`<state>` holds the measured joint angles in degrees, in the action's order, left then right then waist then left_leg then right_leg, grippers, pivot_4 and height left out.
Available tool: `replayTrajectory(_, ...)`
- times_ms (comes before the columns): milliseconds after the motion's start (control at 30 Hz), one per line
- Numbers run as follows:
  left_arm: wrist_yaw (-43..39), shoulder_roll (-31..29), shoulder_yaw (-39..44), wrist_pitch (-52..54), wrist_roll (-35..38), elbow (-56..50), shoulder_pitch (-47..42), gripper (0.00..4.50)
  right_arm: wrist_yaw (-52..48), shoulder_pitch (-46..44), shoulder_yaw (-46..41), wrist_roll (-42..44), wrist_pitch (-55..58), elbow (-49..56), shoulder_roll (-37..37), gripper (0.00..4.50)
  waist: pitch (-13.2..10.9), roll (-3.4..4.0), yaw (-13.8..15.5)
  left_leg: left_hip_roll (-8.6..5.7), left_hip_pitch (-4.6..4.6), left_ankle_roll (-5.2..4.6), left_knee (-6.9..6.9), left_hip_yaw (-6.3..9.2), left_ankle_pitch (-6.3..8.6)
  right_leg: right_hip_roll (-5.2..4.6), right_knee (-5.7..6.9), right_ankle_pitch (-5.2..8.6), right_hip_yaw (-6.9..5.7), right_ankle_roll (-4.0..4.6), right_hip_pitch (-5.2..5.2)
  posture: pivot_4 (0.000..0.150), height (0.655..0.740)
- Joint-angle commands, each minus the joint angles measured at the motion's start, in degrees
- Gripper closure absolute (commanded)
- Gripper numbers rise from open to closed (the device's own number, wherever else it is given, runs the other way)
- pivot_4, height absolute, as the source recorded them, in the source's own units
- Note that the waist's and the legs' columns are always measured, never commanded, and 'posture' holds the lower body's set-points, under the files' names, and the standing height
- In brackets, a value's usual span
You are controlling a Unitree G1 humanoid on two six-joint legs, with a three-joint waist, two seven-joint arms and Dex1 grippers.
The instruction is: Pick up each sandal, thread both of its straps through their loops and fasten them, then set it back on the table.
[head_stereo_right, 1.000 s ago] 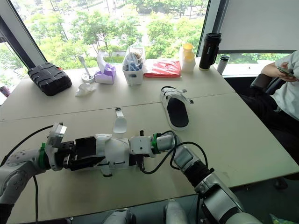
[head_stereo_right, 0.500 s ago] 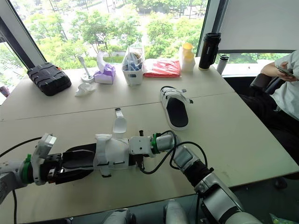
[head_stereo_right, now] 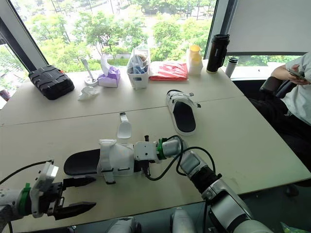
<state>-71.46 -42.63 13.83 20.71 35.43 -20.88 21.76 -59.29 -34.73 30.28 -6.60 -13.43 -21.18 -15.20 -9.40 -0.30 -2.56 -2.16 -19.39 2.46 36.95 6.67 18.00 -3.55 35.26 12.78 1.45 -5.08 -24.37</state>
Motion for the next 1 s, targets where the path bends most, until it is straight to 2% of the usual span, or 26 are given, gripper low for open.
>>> replayTrajectory(33,1.61,2.55,-3.97,-4.42,-3.57,1.91,-2.63,0.07,0.04,0.71,1.78,-2.85,1.31,-2.98,-0.16,4.5,0.02,-0.03,-0.03,-0.01,0.0,0.0,0.0,0.0,0.0,0.01,0.0,-0.02,0.0,0.03,0.0,0.15,0.74)
replayTrajectory(333,2.33,4.05,-7.46,-6.02,-5.29,4.83,-5.65,0.07,0.05,0.83,1.7,-2.89,1.49,-2.7,-0.34,4.5,0.01,-0.01,0.01,0.0,0.0,0.0,0.01,0.02,0.0,0.03,0.0,-0.02,-0.01,0.03,0.0,0.15,0.74)
replayTrajectory(600,1.99,3.13,-6.76,-7.85,-5.86,5.95,-2.96,0.07,0.12,1.09,1.6,-2.8,1.82,-1.96,-0.55,4.5,0.0,-0.01,-0.02,0.01,0.0,0.0,0.0,0.04,0.0,0.03,0.0,-0.03,-0.01,0.02,-0.01,0.15,0.74)
replayTrajectory(1000,4.05,5.61,-8.26,-7.52,-4.98,6.87,-5.52,0.07,0.27,1.04,1.82,-2.91,1.76,-2.2,-0.32,4.5,0.0,-0.01,0.0,0.01,0.0,0.0,0.01,0.04,0.0,0.03,0.0,-0.03,-0.03,0.02,-0.01,0.15,0.74)
